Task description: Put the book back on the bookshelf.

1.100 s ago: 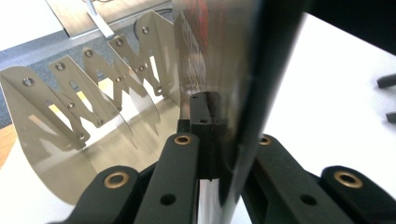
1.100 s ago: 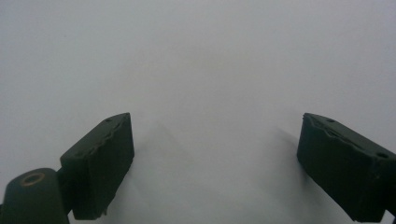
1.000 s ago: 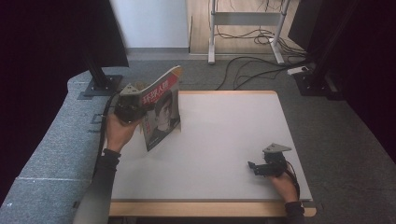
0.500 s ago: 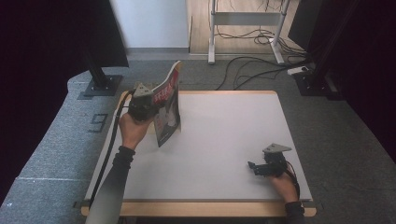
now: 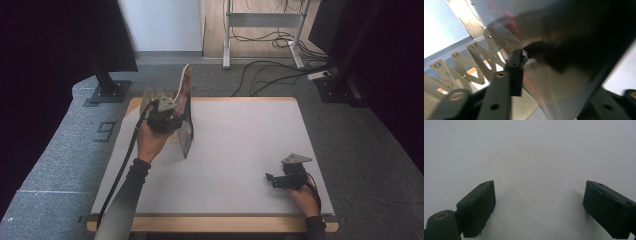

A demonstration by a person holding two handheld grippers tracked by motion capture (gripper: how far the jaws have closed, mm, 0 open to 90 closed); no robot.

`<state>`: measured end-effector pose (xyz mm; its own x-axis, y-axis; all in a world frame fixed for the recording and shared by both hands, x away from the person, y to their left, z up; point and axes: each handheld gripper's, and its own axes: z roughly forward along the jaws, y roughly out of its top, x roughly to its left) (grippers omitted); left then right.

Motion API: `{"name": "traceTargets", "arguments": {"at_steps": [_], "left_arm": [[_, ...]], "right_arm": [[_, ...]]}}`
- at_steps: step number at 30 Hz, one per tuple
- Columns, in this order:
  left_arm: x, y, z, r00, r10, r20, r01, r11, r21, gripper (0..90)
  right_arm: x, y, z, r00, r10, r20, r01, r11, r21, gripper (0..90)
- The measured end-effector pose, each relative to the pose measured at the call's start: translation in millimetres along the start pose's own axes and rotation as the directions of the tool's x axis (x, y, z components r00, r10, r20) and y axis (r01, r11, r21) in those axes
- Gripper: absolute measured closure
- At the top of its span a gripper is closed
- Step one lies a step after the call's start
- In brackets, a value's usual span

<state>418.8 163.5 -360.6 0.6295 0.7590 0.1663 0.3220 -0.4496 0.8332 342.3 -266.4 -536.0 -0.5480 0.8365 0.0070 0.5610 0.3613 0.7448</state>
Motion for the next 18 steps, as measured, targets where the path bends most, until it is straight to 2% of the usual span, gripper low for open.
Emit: {"name": "traceTargets", "arguments": {"at_steps": [3, 9, 13, 16, 18], "left_arm": [[-3.3, -0.1, -1.8, 0.9997, 0.018, 0.015, -0.018, 0.9998, 0.008, 56.0], [-12.5, -4.7, -8.8, 0.9985, 0.055, 0.000, -0.055, 0.9985, 0.005, 56.5], [-16.6, -10.3, -15.9, 0.9967, 0.070, -0.041, -0.070, 0.9975, -0.008, 65.5], [-17.1, -11.4, -18.5, 0.9931, 0.092, -0.073, -0.093, 0.9957, -0.004, 78.0], [-16.4, -10.6, -19.0, 0.9930, 0.097, -0.066, -0.098, 0.9952, -0.005, 81.0]], "right_arm": [[-0.1, 0.0, 0.0, 1.0000, -0.001, 0.000, 0.001, 1.000, 0.001, 10.4], [-0.1, 0.1, -0.2, 1.0000, -0.002, -0.002, 0.002, 1.000, 0.002, 10.4], [0.0, 0.1, -0.2, 1.0000, 0.000, -0.003, 0.000, 1.000, 0.003, 10.4], [-0.1, 0.1, -0.2, 1.0000, -0.001, -0.002, 0.001, 1.000, 0.002, 10.4], [-0.1, 0.1, -0.2, 1.0000, -0.002, -0.002, 0.002, 1.000, 0.002, 10.3]]}}
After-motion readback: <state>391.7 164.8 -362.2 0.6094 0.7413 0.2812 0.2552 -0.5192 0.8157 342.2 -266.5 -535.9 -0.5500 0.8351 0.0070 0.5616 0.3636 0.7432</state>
